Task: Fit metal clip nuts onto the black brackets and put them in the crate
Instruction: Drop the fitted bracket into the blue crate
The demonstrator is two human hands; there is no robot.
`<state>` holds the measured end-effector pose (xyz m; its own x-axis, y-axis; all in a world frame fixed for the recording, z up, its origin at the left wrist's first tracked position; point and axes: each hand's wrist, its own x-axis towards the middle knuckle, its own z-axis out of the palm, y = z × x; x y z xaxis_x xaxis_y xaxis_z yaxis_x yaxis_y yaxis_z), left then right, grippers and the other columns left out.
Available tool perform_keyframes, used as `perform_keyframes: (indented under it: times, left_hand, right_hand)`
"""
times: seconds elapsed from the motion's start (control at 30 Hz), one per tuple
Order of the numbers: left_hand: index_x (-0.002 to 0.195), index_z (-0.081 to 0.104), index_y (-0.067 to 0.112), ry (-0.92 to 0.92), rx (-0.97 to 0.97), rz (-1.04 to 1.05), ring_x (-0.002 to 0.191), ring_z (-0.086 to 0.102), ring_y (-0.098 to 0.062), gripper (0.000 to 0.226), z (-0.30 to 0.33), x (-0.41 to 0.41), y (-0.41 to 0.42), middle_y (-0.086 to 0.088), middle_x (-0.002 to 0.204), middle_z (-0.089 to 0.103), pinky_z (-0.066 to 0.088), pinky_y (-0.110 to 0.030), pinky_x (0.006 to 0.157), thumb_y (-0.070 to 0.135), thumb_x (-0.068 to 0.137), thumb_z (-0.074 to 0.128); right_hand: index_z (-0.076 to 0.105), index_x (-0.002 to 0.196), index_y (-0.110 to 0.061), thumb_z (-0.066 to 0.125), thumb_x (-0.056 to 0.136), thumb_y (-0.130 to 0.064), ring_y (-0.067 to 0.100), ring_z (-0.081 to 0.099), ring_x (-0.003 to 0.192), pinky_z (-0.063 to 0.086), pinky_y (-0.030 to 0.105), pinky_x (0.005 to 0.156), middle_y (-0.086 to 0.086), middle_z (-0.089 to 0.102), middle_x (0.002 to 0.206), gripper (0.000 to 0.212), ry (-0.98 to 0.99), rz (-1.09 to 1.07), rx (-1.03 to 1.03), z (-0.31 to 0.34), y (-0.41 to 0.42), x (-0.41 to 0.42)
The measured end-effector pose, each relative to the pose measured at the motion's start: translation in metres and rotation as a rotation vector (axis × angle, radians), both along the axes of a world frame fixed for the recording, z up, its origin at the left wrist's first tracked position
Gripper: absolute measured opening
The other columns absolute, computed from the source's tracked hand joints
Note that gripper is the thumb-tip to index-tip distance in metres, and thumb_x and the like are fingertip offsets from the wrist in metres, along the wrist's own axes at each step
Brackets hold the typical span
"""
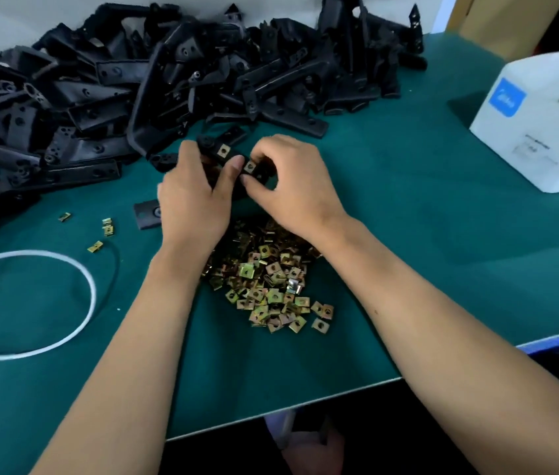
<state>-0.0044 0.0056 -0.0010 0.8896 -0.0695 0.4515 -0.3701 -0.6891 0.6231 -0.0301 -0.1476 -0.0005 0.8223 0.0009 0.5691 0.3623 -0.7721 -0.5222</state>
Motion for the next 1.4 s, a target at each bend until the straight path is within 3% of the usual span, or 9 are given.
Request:
perform_keyframes:
  times: [0.13, 0.37, 0.6, 0.77, 0.93, 1.03, 1.13, 1.3, 1.4]
  left_hand:
    - [0.097, 0.042, 0.011, -0.068, 0.051, -0.078, 0.081, 0.059, -0.042, 0.038, 0.028, -0.018, -0.042, -0.006, 0.081, 0.057, 0.048, -0.058, 0.078, 0.047, 0.102, 0.055]
    - [0.106, 0.045, 0.013, -0.179, 0.167, -0.457, 0.094, 0.063, -0.039, 0.031, 0.068, -0.076, -0.175, -0.009, 0.097, 0.069, 0.047, -0.051, 0.088, 0.043, 0.103, 0.050]
    - [0.120, 0.050, 0.020, -0.471, 0.492, -0.958, 0.112, 0.062, -0.027, 0.033, 0.052, -0.187, -0.320, -0.001, 0.117, 0.066, 0.037, -0.043, 0.094, 0.047, 0.102, 0.046]
    - [0.132, 0.052, 0.019, -0.504, 0.711, -1.270, 0.120, 0.060, -0.024, 0.042, -0.010, -0.257, -0.376, -0.001, 0.127, 0.062, 0.040, -0.039, 0.101, 0.043, 0.098, 0.057]
    - [0.125, 0.056, 0.016, -0.298, 0.834, -1.362, 0.121, 0.059, -0.029, 0.035, -0.068, -0.288, -0.391, -0.007, 0.126, 0.062, 0.042, -0.042, 0.104, 0.033, 0.096, 0.062]
    - [0.122, 0.057, 0.011, -0.105, 0.905, -1.382, 0.120, 0.058, -0.034, 0.033, -0.089, -0.285, -0.387, -0.011, 0.125, 0.059, 0.046, -0.045, 0.097, 0.032, 0.097, 0.063]
    - [0.118, 0.058, 0.011, 0.008, 0.868, -1.414, 0.116, 0.058, -0.035, 0.028, -0.097, -0.280, -0.384, -0.010, 0.122, 0.056, 0.049, -0.046, 0.089, 0.028, 0.098, 0.063]
    - [0.117, 0.064, 0.014, 0.049, 0.648, -1.434, 0.107, 0.060, -0.032, 0.019, -0.076, -0.277, -0.391, -0.005, 0.120, 0.059, 0.050, -0.041, 0.082, 0.022, 0.100, 0.059]
    - [0.113, 0.067, 0.016, -0.012, 0.426, -1.394, 0.104, 0.061, -0.028, 0.017, -0.050, -0.275, -0.393, -0.002, 0.115, 0.065, 0.048, -0.037, 0.079, 0.018, 0.100, 0.057]
  right_hand:
    - [0.063, 0.124, -0.012, 0.072, 0.088, -0.010, 0.020, 0.069, 0.104, 0.056, 0.040, 0.085, 0.003, 0.072, 0.113, 0.038, -0.061, -0.061, 0.100, 0.013, -0.022, -0.014]
    - [0.070, 0.106, -0.006, 0.060, 0.090, -0.001, 0.008, 0.066, 0.083, 0.054, 0.025, 0.079, -0.005, 0.072, 0.094, 0.020, -0.386, -0.405, 0.380, 0.023, -0.130, -0.098]
    - [0.068, 0.110, -0.026, 0.072, 0.092, -0.017, 0.011, 0.061, 0.086, 0.054, 0.040, 0.078, -0.015, 0.067, 0.094, 0.020, -0.526, -0.863, 0.399, -0.027, -0.267, -0.260]
    - [0.074, 0.108, -0.032, 0.076, 0.088, -0.031, 0.016, 0.068, 0.090, 0.057, 0.056, 0.087, 0.000, 0.077, 0.099, 0.020, -0.252, -1.147, 0.551, -0.096, -0.329, -0.364]
    - [0.077, 0.102, -0.015, 0.075, 0.083, -0.041, 0.022, 0.073, 0.088, 0.059, 0.046, 0.085, 0.005, 0.077, 0.090, 0.032, 0.190, -1.376, 0.636, -0.163, -0.353, -0.423]
    - [0.073, 0.120, -0.011, 0.079, 0.088, -0.035, 0.030, 0.071, 0.106, 0.054, 0.038, 0.091, 0.011, 0.076, 0.107, 0.041, 0.396, -1.527, 0.720, -0.188, -0.361, -0.446]
    - [0.070, 0.122, -0.011, 0.076, 0.088, -0.033, 0.034, 0.068, 0.105, 0.052, 0.037, 0.085, 0.012, 0.074, 0.109, 0.041, 0.567, -1.619, 0.743, -0.194, -0.364, -0.455]
    - [0.062, 0.131, -0.005, 0.065, 0.093, -0.017, 0.041, 0.056, 0.121, 0.047, 0.046, 0.103, 0.020, 0.061, 0.127, 0.040, 0.417, -1.784, 0.576, -0.179, -0.354, -0.429]
    - [0.065, 0.126, -0.006, 0.060, 0.092, -0.009, 0.037, 0.056, 0.120, 0.045, 0.041, 0.097, 0.016, 0.061, 0.126, 0.035, 0.187, -1.743, 0.456, -0.151, -0.342, -0.399]
